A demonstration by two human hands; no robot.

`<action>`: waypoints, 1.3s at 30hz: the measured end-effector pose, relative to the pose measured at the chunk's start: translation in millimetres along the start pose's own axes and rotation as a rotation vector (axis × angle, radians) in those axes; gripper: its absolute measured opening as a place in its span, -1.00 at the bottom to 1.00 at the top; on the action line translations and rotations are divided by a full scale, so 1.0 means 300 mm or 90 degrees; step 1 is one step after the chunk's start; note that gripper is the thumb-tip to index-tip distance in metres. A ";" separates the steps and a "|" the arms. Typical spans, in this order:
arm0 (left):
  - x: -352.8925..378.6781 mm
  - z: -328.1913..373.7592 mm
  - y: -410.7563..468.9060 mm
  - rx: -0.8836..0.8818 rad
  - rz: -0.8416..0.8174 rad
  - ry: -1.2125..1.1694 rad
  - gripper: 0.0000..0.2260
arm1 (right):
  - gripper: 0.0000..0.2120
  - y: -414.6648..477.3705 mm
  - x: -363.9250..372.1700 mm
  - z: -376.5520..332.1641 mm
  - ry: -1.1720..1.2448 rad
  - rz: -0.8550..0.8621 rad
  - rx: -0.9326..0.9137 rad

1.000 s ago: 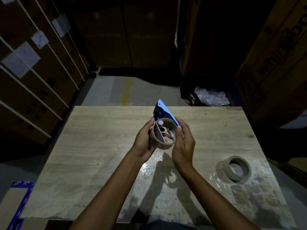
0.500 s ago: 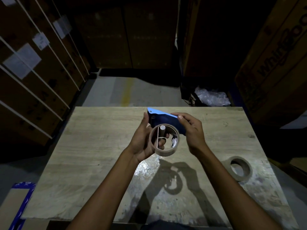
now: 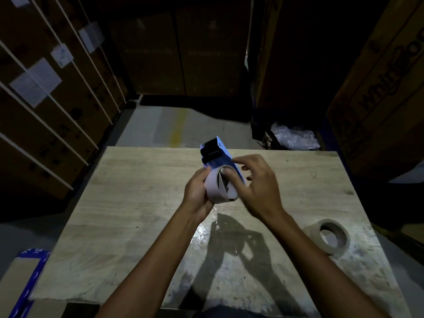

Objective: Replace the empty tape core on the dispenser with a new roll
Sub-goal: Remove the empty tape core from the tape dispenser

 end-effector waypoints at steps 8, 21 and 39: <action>0.023 -0.013 -0.005 0.027 -0.052 -0.029 -0.74 | -0.13 -0.068 0.108 0.003 -0.114 -0.143 0.043; 0.080 -0.008 -0.067 -0.040 -0.229 -0.075 -0.49 | -0.27 -0.057 0.106 0.020 -0.138 -0.155 0.067; 0.057 0.030 -0.064 -0.050 -0.151 -0.168 -0.54 | -0.32 -0.040 0.065 -0.043 -0.222 -0.007 -0.015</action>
Point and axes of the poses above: each hand's wrist, its own y-axis towards the middle knuckle, its own x-axis out of the palm, z = x × y, the point moved 9 cm from there along y, towards the middle knuckle, and after that the axes turned 3 degrees about z, right-handed, at the moved point
